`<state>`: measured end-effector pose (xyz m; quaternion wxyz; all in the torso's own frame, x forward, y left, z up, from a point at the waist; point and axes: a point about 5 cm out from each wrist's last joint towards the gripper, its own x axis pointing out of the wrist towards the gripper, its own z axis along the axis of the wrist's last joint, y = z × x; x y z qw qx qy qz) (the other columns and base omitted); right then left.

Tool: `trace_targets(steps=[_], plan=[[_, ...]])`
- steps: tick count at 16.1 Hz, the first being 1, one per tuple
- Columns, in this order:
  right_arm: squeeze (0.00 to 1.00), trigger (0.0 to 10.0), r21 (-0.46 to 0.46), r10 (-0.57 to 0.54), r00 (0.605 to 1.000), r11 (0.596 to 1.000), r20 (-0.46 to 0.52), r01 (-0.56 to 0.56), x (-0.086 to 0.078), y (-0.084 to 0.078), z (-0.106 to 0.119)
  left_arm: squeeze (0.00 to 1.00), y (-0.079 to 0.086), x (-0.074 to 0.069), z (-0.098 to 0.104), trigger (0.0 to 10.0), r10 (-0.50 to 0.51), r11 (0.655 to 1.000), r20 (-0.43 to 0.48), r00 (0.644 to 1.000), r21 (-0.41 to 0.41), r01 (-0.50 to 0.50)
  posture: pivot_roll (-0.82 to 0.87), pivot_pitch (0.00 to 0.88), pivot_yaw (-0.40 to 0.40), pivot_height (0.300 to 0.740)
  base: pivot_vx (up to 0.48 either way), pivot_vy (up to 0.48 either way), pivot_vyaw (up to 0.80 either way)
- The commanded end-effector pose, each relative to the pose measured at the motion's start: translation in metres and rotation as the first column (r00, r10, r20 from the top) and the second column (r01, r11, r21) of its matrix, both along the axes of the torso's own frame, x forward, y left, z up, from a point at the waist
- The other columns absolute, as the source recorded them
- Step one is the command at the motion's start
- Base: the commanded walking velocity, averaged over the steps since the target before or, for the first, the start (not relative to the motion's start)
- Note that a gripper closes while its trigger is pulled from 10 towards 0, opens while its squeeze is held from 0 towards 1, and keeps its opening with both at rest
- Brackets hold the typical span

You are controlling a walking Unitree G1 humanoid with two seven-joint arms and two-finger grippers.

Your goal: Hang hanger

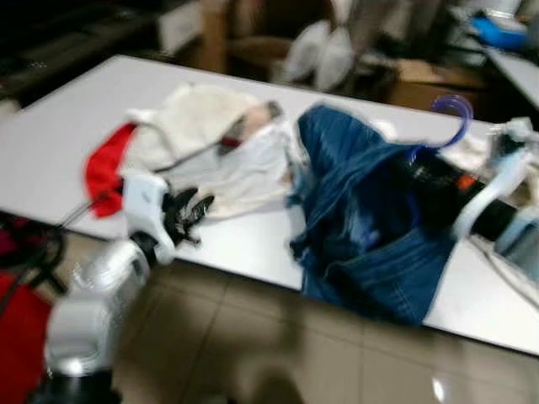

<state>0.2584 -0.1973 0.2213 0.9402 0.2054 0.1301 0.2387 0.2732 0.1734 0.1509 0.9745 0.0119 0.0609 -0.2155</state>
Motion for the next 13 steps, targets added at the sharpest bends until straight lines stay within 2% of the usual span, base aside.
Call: trace_targets(steps=[1,2,3,6,8,10,13], plan=[[0.0,10.0,-0.03,-0.03,1.0,0.999,0.009,0.03,0.0,0.0,-0.001,0.0,-0.011,-0.001,0.005,10.0,-0.02,1.0,0.025,0.999,0.019,0.02,-0.08,0.02,-0.048,0.74,0.0,0.0,0.0],[0.0,10.0,-0.032,-0.035,0.999,0.999,0.003,0.035,0.0,0.0,-0.003,0.0,-0.013,-0.002,0.005,10.0,-0.018,1.0,0.019,1.0,0.005,0.018,-0.08,0.021,-0.048,0.74,0.0,0.0,0.0],[0.0,10.0,-0.08,-0.053,0.998,0.995,-0.014,0.052,0.0,0.001,-0.009,0.0,-0.017,-0.003,0.006,10.0,-0.013,1.0,0.013,1.0,-0.009,0.013,-0.08,0.028,-0.043,0.74,0.0,0.0,0.0],[0.0,10.0,-0.168,-0.066,0.998,0.984,-0.013,0.063,0.001,0.001,-0.013,0.0,-0.013,-0.003,0.005,10.0,0.004,0.999,0.019,1.0,0.035,-0.005,-0.08,0.033,-0.041,0.74,0.0,0.0,0.0],[0.0,10.0,-0.175,-0.051,0.999,0.983,0.001,0.05,0.001,0.004,-0.013,0.0,-0.01,-0.005,0.004,10.0,0.011,0.999,0.012,1.0,0.051,-0.012,-0.08,0.036,-0.044,0.74,0.0,-0.304,0.0],[0.0,10.0,-0.19,0.022,0.999,0.982,0.034,-0.016,-0.002,0.011,-0.009,0.0,-0.008,-0.006,0.004,10.0,0.026,0.998,0.012,1.0,0.058,-0.026,-0.08,0.038,-0.051,0.74,0.0,-0.321,0.0],[0.0,10.0,-0.19,0.042,0.996,0.981,0.077,-0.027,-0.002,0.009,-0.002,0.0,-0.009,-0.009,0.004,10.0,0.021,0.998,0.009,1.0,0.064,-0.021,-0.08,0.042,-0.054,0.74,0.0,-0.328,0.0]])
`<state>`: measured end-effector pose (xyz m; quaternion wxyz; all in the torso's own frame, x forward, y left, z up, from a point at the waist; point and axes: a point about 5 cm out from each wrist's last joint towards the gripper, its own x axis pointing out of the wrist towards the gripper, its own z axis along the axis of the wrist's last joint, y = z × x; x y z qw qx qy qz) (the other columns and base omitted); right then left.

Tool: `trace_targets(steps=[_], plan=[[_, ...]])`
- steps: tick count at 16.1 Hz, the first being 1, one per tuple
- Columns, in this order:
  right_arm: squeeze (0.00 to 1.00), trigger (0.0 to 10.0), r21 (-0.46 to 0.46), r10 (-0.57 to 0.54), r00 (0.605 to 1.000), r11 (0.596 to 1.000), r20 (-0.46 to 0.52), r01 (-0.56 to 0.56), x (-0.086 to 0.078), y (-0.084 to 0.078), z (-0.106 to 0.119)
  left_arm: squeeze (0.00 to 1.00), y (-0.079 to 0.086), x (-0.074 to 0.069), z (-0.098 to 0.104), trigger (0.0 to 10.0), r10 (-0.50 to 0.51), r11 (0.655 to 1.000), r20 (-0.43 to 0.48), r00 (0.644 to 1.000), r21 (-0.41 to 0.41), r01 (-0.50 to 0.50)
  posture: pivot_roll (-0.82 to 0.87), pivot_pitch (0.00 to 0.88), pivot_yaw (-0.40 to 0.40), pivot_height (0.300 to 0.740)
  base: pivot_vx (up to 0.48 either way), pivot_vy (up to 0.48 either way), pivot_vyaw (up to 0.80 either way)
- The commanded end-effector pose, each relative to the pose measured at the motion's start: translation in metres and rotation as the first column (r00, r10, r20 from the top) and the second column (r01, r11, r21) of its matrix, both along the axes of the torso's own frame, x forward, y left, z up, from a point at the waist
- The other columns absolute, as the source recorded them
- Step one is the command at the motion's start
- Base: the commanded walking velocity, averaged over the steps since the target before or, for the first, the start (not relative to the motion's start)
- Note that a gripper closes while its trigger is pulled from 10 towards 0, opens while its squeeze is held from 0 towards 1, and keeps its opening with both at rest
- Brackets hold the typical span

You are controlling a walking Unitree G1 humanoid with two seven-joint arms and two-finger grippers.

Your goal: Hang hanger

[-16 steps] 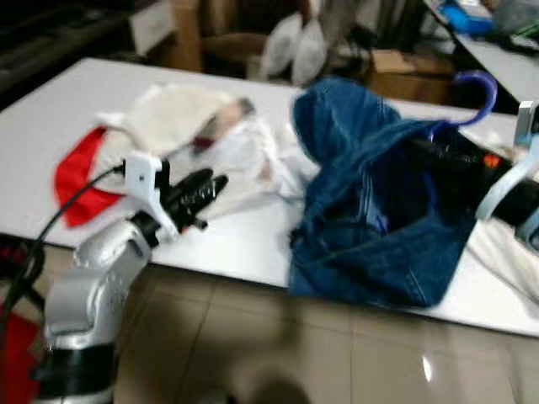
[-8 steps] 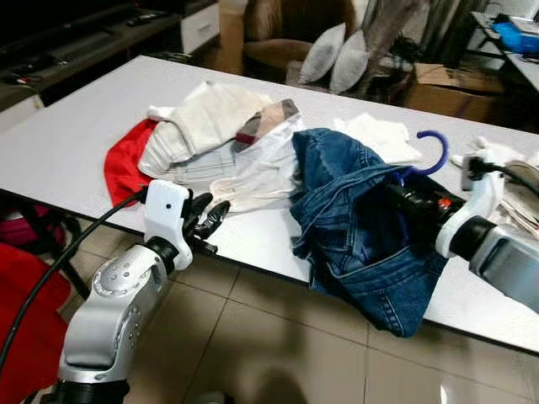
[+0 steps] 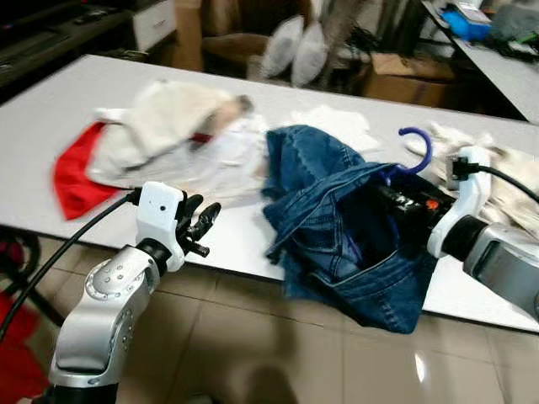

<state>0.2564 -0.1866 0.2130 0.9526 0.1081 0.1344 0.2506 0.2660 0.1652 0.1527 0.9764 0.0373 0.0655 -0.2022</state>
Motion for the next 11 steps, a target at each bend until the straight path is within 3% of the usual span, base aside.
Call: trace_targets(steps=[1,6,8,9,11], plan=[[0.0,10.0,-0.002,0.006,0.999,1.0,0.045,-0.006,0.0,-0.003,0.008,0.0,-0.001,-0.002,0.002,10.0,-0.004,1.0,0.006,1.0,0.014,0.004,-0.08,0.042,-0.054,0.74,0.0,-0.326,0.0],[0.0,10.0,-0.012,0.138,0.983,0.99,0.12,-0.138,-0.01,-0.001,0.021,0.0,-0.001,-0.003,0.004,10.0,0.0,1.0,0.007,1.0,0.016,0.0,-0.08,0.047,-0.051,0.74,0.0,-0.324,0.0],[0.0,10.0,-0.003,0.244,0.958,0.969,0.148,-0.247,-0.02,0.002,0.026,0.0,0.0,-0.003,0.008,10.0,-0.003,1.0,0.013,1.0,0.021,0.002,-0.08,0.046,-0.048,0.74,0.0,-0.307,0.75],[0.0,10.0,-0.016,0.33,0.932,0.944,0.148,-0.331,-0.03,0.006,0.026,0.0,0.0,-0.003,0.011,10.0,-0.003,1.0,0.001,1.0,-0.015,0.003,-0.08,0.046,-0.047,0.74,0.0,0.0,0.79],[0.0,10.0,-0.037,0.424,0.894,0.905,0.142,-0.424,-0.041,0.011,0.026,0.0,-0.003,-0.004,0.016,10.0,-0.064,0.998,0.011,0.998,-0.015,0.064,-0.08,0.047,-0.045,0.74,0.0,0.0,0.79]])
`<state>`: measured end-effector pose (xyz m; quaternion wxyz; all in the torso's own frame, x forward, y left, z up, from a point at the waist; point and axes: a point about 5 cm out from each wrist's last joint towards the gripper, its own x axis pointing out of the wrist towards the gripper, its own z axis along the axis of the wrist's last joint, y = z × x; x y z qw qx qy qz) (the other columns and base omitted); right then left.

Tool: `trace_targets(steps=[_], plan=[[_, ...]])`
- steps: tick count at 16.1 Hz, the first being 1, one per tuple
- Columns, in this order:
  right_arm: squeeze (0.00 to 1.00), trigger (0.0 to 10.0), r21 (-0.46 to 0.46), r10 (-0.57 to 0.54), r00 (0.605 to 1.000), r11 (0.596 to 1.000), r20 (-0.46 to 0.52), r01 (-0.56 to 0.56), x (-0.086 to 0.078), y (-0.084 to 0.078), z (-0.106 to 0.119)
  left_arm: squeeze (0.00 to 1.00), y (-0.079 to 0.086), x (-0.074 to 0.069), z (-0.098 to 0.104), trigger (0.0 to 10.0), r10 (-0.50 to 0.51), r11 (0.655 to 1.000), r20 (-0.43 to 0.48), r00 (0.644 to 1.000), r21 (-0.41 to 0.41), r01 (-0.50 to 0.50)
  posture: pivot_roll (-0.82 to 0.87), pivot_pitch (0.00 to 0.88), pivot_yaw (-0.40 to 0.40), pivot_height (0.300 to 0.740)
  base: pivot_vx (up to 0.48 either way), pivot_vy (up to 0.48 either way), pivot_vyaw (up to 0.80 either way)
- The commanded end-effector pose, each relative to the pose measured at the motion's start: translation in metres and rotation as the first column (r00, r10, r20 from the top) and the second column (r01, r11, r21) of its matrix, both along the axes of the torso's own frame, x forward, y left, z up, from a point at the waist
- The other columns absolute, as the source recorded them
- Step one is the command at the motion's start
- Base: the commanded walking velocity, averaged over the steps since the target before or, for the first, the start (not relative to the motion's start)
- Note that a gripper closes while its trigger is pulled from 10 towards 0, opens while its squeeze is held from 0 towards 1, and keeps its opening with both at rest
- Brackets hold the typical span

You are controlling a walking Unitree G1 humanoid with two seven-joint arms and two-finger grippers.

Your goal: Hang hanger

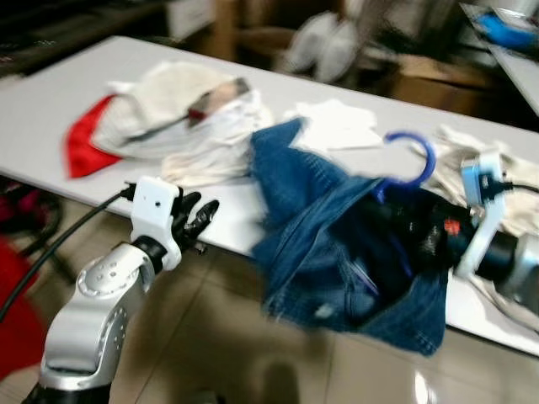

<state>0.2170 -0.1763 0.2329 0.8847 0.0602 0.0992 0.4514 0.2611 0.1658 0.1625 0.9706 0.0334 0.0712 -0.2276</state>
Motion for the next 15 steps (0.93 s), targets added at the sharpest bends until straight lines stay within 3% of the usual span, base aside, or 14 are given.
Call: trace_targets(steps=[1,3,7,15], plan=[[0.0,10.0,0.004,0.038,0.999,0.999,0.035,-0.038,-0.004,0.003,0.006,0.0,-0.006,-0.005,0.007,10.0,-0.078,0.997,0.013,0.997,0.009,0.078,-0.08,0.046,-0.045,0.74,0.0,0.0,0.79],[0.0,10.0,0.014,0.067,0.997,0.998,0.028,-0.067,-0.006,0.009,0.003,0.0,-0.009,-0.017,0.005,10.0,-0.196,0.98,-0.038,0.98,0.039,0.197,-0.08,0.046,-0.046,0.74,0.0,0.0,0.79],[0.0,10.0,0.031,0.124,0.992,0.992,0.008,-0.125,-0.006,0.023,-0.004,0.0,-0.013,-0.028,0.004,10.0,-0.284,0.956,-0.083,0.955,0.05,0.288,-0.07,0.045,-0.059,0.74,0.0,0.0,0.79],[0.0,10.0,0.036,0.155,0.988,0.987,0.014,-0.155,-0.002,0.029,-0.005,0.0,-0.012,-0.032,0.007,10.0,-0.285,0.958,-0.087,0.955,0.011,0.287,-0.07,0.04,-0.081,0.74,0.0,0.0,0.79]])
